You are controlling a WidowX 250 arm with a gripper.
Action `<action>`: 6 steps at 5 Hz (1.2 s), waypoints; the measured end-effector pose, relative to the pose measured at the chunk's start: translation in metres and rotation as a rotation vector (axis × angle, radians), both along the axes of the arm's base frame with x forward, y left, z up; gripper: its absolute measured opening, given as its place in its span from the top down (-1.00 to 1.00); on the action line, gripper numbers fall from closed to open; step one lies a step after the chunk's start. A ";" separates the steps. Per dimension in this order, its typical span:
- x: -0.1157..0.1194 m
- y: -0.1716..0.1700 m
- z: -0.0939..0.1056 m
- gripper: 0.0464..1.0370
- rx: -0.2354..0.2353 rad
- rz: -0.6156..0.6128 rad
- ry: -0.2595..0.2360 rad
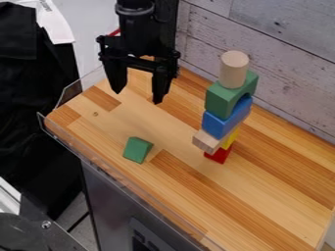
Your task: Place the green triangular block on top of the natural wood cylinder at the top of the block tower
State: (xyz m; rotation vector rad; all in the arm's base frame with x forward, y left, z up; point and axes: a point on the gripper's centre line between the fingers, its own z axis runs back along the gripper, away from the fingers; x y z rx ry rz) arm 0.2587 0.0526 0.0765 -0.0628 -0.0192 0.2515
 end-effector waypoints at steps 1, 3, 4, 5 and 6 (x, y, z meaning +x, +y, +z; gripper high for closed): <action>-0.003 -0.001 -0.007 -0.93 -0.006 0.000 0.025; -0.012 0.000 -0.028 -0.93 -0.003 -0.020 0.044; -0.014 -0.001 -0.036 -0.93 -0.007 -0.028 0.066; -0.018 -0.003 -0.046 -0.93 -0.007 -0.035 0.108; -0.022 -0.005 -0.053 -0.93 -0.009 -0.027 0.135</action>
